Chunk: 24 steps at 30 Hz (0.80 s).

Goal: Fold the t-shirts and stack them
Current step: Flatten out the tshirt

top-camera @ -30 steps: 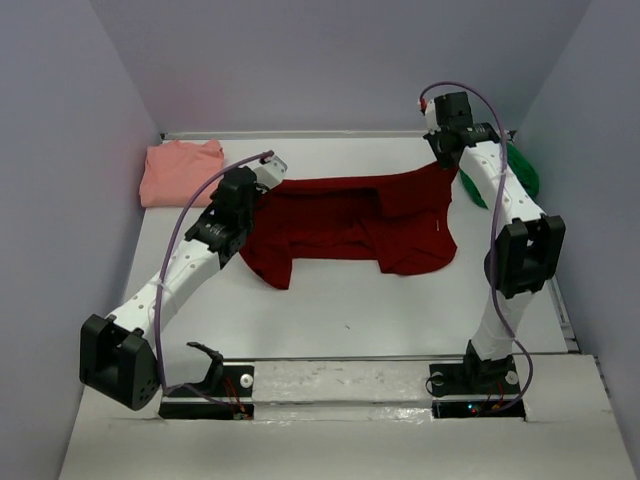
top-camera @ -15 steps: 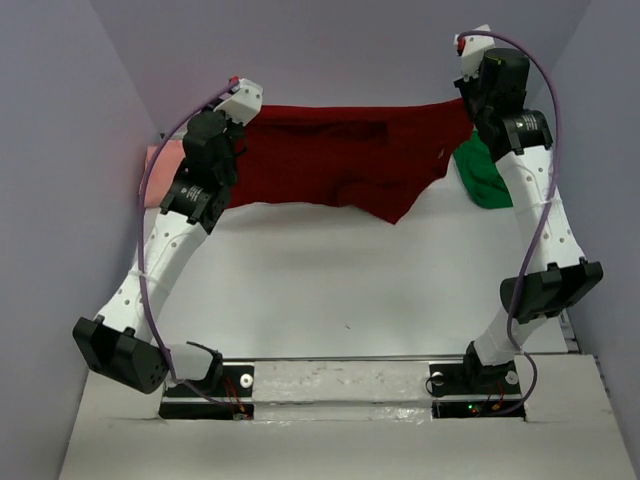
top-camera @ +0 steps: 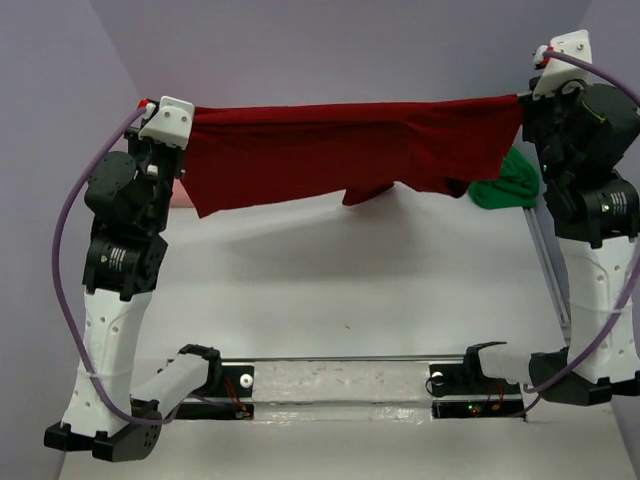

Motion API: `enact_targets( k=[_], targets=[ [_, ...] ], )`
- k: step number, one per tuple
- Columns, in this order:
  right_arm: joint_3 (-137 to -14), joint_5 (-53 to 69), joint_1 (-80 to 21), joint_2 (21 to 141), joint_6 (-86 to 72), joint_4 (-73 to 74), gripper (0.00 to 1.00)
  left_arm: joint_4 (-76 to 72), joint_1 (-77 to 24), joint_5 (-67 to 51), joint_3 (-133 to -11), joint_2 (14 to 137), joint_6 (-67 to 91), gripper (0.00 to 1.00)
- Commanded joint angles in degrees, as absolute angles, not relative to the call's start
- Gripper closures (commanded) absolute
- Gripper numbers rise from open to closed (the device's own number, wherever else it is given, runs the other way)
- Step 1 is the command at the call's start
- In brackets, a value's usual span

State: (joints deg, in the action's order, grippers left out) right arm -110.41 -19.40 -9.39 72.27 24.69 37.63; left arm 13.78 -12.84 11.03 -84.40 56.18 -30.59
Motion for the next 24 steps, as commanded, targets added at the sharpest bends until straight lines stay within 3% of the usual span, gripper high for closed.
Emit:
enact_targets(
  k=[1,7,15,24],
  targets=[
    [-110.0,-21.1,-5.5,67.2,23.6,34.5,1.00,15.8,-8.5,4.5,-88.7,53.9,-28.3,1.00],
    [-110.8,-15.3,-2.6,63.5,20.7,37.3,1.00,19.7,-3.8,-8.7,-92.4,53.1,-25.2,1.00],
    [-117.3,-12.5,-2.6,70.5,20.1,36.7,1.00,19.1,-1.4,-12.5,-95.4,56.7,-24.1,1.00],
    [-103.3,-11.1,-2.6,82.4,21.5,23.0,1.00,7.1,-1.9,-13.7,-81.4,66.2,-23.2,1.00]
  ],
)
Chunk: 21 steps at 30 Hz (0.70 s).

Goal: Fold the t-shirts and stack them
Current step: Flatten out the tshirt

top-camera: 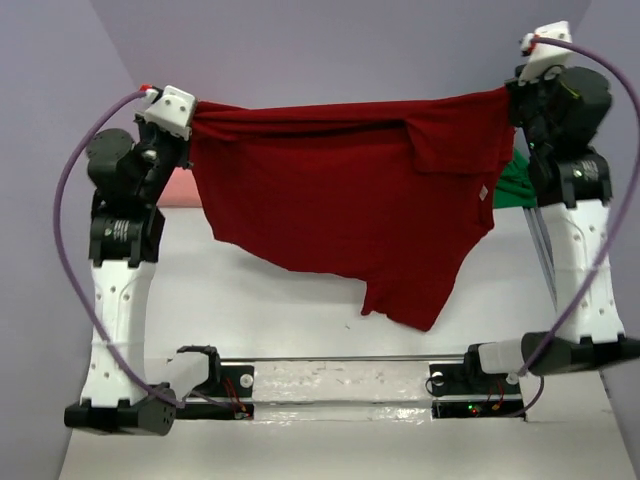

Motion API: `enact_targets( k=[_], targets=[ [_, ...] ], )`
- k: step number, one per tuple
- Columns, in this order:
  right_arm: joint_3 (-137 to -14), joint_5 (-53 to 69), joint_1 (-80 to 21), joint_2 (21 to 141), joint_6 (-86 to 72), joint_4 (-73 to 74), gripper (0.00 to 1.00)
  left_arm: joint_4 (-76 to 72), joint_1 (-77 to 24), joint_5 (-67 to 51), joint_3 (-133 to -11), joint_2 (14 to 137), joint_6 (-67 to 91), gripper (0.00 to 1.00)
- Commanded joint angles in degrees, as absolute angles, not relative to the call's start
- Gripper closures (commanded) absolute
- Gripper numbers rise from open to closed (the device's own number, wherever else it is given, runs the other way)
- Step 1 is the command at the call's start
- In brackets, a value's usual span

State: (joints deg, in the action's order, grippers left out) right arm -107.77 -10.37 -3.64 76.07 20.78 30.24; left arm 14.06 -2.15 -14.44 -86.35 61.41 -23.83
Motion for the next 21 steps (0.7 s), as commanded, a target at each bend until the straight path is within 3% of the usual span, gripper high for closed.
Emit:
enact_targets(
  k=[1,4,8,9,11,12,13,16,21],
  targets=[
    [-100.4,-10.8,-2.6,85.3,21.4,21.7,1.00,4.9,-2.5,-12.6,-79.6,68.8,-23.3,1.00],
    [-99.0,-9.4,-2.6,91.3,21.8,17.6,1.00,-0.5,-3.2,-9.1,-77.4,75.5,-23.8,1.00],
    [-106.1,-8.3,-2.6,105.6,21.7,16.2,1.00,-9.7,-4.1,-3.9,-78.4,87.0,-23.7,1.00],
    [-112.0,-7.9,-2.6,112.3,21.6,17.4,0.92,-13.2,-4.9,-1.0,-80.1,92.5,-24.0,0.65],
    [-119.1,-8.0,-2.6,118.8,21.4,20.1,0.63,-14.7,-6.4,5.2,-84.0,98.9,-24.7,0.34],
    [-125.8,-7.9,-2.6,124.4,21.2,21.3,0.31,-14.9,-8.0,10.4,-86.4,102.3,-25.3,0.23],
    [-128.8,-8.3,-2.6,126.6,21.0,22.5,0.18,-15.3,-9.0,12.6,-90.5,107.6,-25.7,0.01],
    [-133.3,-8.5,-2.6,129.6,20.8,25.8,0.04,-17.7,-14.0,20.4,-92.0,110.9,-28.7,0.01],
    [-120.7,-6.0,-2.6,119.3,21.1,25.1,0.04,-21.8,-19.9,24.8,-86.8,105.2,-32.6,0.01]
  ],
)
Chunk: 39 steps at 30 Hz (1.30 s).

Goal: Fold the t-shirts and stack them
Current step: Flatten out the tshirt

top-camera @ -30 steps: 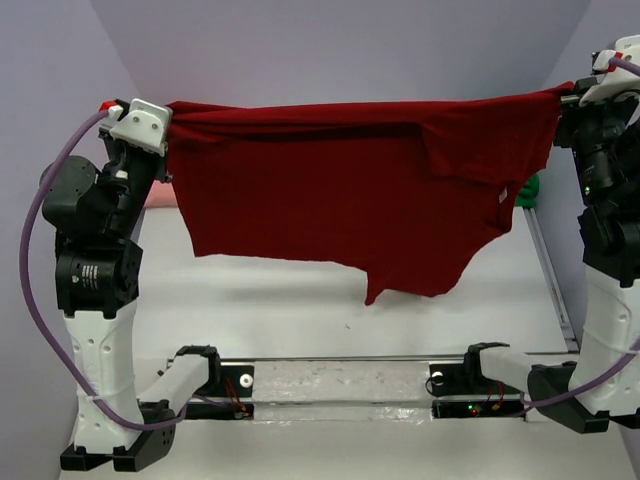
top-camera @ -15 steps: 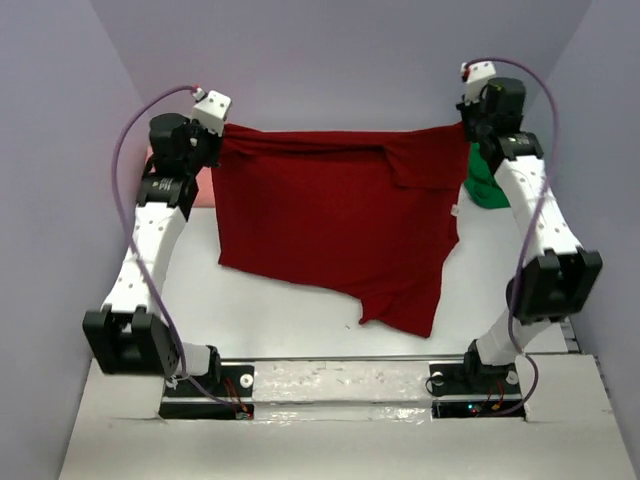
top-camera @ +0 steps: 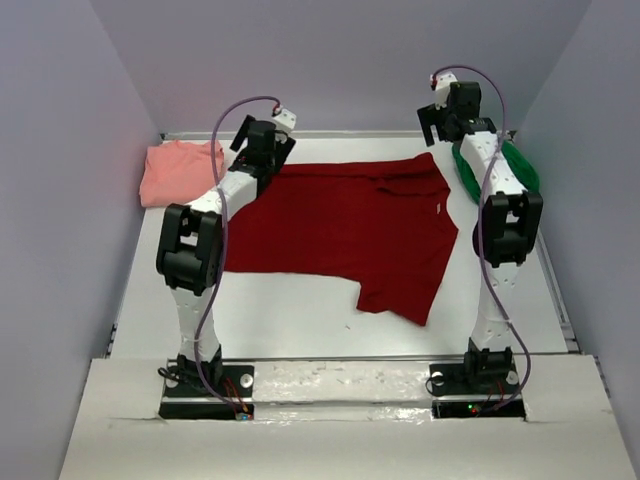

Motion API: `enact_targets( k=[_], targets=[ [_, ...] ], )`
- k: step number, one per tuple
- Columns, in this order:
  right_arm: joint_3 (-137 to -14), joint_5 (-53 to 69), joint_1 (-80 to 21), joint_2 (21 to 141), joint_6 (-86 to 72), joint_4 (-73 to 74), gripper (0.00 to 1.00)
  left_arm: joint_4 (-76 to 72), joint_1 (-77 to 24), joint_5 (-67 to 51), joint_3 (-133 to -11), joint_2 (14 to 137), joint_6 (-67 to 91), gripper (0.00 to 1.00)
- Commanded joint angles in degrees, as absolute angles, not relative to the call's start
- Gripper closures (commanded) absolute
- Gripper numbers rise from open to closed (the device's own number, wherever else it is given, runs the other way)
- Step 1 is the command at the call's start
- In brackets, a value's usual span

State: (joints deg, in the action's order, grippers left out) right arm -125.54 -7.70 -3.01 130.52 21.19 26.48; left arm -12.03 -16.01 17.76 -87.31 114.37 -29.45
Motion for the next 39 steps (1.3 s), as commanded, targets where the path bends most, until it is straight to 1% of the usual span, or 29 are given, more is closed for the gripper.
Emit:
enact_targets(
  k=[1,3,4,5,6,7,8,9,11,12,13,17,19,22,26,29,35,39],
  targets=[
    [-114.9,-6.0,-2.6,116.9,21.3,24.6,0.04,-20.8,-20.5,24.2,-85.2,102.2,-32.9,0.01],
    [-109.8,-6.6,-2.6,110.2,21.4,24.5,0.04,-18.8,-20.7,21.0,-83.1,98.5,-32.7,0.01],
    [-104.8,-6.5,-2.6,107.9,21.3,24.6,0.05,-15.3,-20.6,19.6,-81.0,94.4,-32.4,0.01],
    [-102.5,-5.1,-2.6,103.0,21.4,26.3,0.06,-13.5,-20.7,18.8,-79.6,92.5,-32.3,0.01],
    [-100.6,-4.1,-2.6,100.7,21.2,27.6,0.08,-11.2,-20.7,15.9,-78.3,89.0,-31.9,0.01],
    [-99.0,-3.3,-2.6,98.5,20.7,29.0,0.09,-8.6,-20.6,15.9,-77.4,87.3,-31.7,0.01],
    [-96.4,-2.5,-2.6,96.3,20.0,32.8,0.11,-5.7,-20.6,16.0,-73.7,85.8,-31.9,0.01],
    [-95.5,0.3,-2.6,92.6,19.5,35.0,0.16,-4.2,-20.5,15.5,-71.5,82.5,-32.2,0.01],
    [-91.8,4.9,-2.6,89.1,19.0,40.7,0.22,-3.9,-19.8,15.6,-63.4,78.5,-32.7,0.01],
    [-90.5,5.4,-2.6,85.9,18.4,42.1,0.27,-3.4,-19.4,13.7,-60.8,74.6,-33.7,0.01],
    [-88.7,6.0,-2.6,84.4,18.0,44.1,0.29,-2.9,-19.2,13.6,-56.6,72.5,-33.8,0.01],
    [-80.2,6.9,-2.6,78.8,17.9,47.8,0.32,-0.1,-17.4,12.6,-49.8,66.1,-34.5,0.01],
    [-76.5,6.8,-2.6,77.8,17.6,49.0,0.37,3.7,-15.9,12.0,-47.7,64.8,-34.6,0.01],
    [-72.5,7.6,-2.6,77.9,17.9,51.6,0.41,6.4,-13.6,10.7,-46.4,64.0,-34.7,0.01],
    [-69.4,8.4,-2.6,80.0,18.5,53.3,0.41,8.8,-11.6,9.2,-45.9,64.3,-35.1,0.01],
    [-67.7,9.0,-2.6,83.0,18.5,53.9,0.41,10.8,-10.9,10.6,-45.9,66.6,-34.9,0.01],
    [-66.7,8.3,-2.6,88.8,18.3,54.5,0.41,14.8,-9.7,10.0,-45.3,70.1,-36.3,0.01],
    [-67.3,9.2,-2.6,92.1,18.0,54.7,0.40,18.3,-8.4,7.0,-45.4,71.8,-36.9,0.01]
  ],
)
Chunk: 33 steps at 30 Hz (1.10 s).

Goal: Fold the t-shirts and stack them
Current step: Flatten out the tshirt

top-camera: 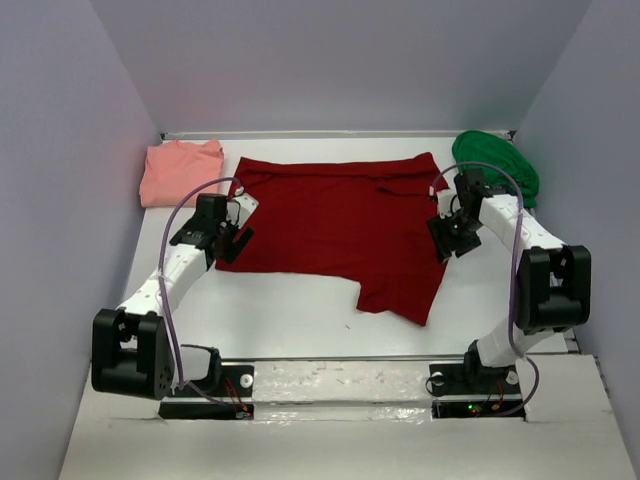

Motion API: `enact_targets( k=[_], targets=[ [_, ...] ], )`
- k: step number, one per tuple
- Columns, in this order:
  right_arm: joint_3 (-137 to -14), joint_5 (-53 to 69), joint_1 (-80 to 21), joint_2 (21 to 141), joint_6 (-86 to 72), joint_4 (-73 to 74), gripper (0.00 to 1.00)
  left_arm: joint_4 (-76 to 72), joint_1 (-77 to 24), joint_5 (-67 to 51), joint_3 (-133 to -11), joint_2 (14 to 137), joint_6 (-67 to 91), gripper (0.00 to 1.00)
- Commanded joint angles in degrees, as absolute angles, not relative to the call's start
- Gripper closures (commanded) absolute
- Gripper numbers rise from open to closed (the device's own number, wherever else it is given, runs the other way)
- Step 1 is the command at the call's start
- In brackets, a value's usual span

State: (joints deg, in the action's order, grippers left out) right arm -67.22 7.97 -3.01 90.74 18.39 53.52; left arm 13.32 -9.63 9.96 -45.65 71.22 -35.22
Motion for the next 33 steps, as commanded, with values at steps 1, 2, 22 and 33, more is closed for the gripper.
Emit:
enact_targets(
  k=[1,2,22,33],
  targets=[
    [-67.4,9.2,-2.6,93.2,18.0,54.7,0.40,18.5,-7.9,6.1,-45.3,71.9,-36.9,0.01],
    [-67.6,9.3,-2.6,93.8,18.0,54.7,0.40,19.0,-7.4,5.0,-45.4,72.0,-36.7,0.01],
    [-67.5,13.6,-2.6,100.5,16.7,58.4,0.41,36.3,8.3,-17.0,-55.1,81.6,-41.0,0.01],
    [-66.2,16.8,-2.6,103.9,18.1,58.2,0.41,38.5,10.9,-20.4,-55.9,83.8,-41.7,0.01]
  ],
)
